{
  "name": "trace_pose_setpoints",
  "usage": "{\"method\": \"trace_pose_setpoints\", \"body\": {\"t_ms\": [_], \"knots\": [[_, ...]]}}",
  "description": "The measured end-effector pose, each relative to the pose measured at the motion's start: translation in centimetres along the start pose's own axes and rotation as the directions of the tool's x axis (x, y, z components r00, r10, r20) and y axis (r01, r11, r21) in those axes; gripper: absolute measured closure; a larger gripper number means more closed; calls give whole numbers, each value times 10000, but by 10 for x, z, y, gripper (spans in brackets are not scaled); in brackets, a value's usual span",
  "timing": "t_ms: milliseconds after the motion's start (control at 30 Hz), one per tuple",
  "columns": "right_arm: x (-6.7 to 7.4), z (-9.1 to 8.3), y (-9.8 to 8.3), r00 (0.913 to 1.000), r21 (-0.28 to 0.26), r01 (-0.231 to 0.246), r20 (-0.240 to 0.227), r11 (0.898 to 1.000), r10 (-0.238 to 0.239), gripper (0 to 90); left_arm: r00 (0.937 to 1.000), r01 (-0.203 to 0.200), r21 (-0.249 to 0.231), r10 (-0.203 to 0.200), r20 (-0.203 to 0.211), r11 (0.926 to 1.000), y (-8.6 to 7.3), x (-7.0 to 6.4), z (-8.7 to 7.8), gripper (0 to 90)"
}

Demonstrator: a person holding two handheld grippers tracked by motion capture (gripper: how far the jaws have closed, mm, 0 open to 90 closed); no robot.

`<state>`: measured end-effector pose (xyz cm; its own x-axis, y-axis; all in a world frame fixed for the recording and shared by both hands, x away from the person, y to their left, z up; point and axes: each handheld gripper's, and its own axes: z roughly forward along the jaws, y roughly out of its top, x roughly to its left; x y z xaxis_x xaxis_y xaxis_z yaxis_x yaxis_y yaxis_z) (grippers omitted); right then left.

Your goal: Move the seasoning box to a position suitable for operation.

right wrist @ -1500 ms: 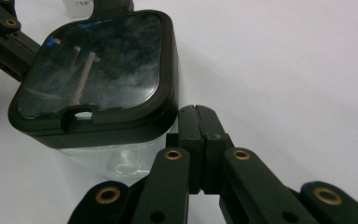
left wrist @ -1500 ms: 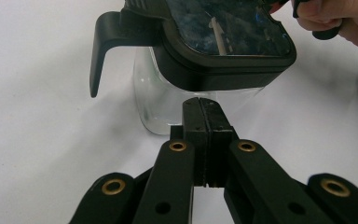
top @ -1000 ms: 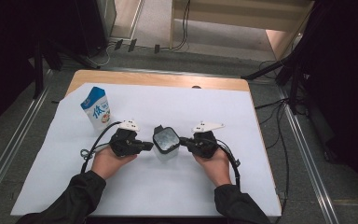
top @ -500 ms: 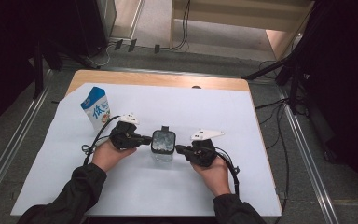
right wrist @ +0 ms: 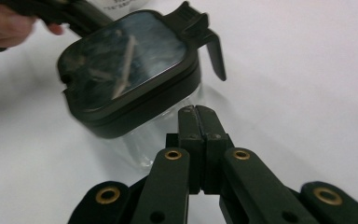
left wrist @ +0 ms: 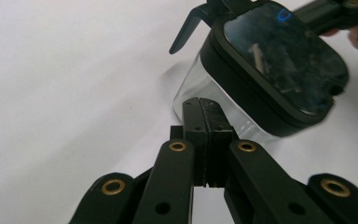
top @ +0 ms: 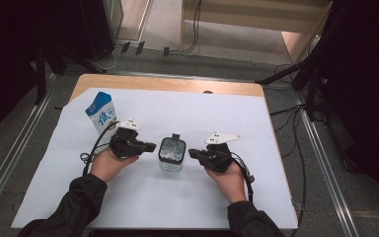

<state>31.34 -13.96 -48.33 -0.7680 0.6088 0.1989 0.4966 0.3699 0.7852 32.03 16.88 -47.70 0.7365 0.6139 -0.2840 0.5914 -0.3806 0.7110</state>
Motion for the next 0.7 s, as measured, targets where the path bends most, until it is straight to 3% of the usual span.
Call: {"method": "trace_pose_setpoints", "body": {"t_ms": [267,700], "knots": [[-14,12,15,10000,-79,46,17,10000,-46,900,9999,66,-57,-66,-76,10000,-17,-18,-15,900],[-25,31,26,9997,19,61,-242,10000,-60,900,9999,-144,70,143,93,9999,-26,-49,10,900]]}}
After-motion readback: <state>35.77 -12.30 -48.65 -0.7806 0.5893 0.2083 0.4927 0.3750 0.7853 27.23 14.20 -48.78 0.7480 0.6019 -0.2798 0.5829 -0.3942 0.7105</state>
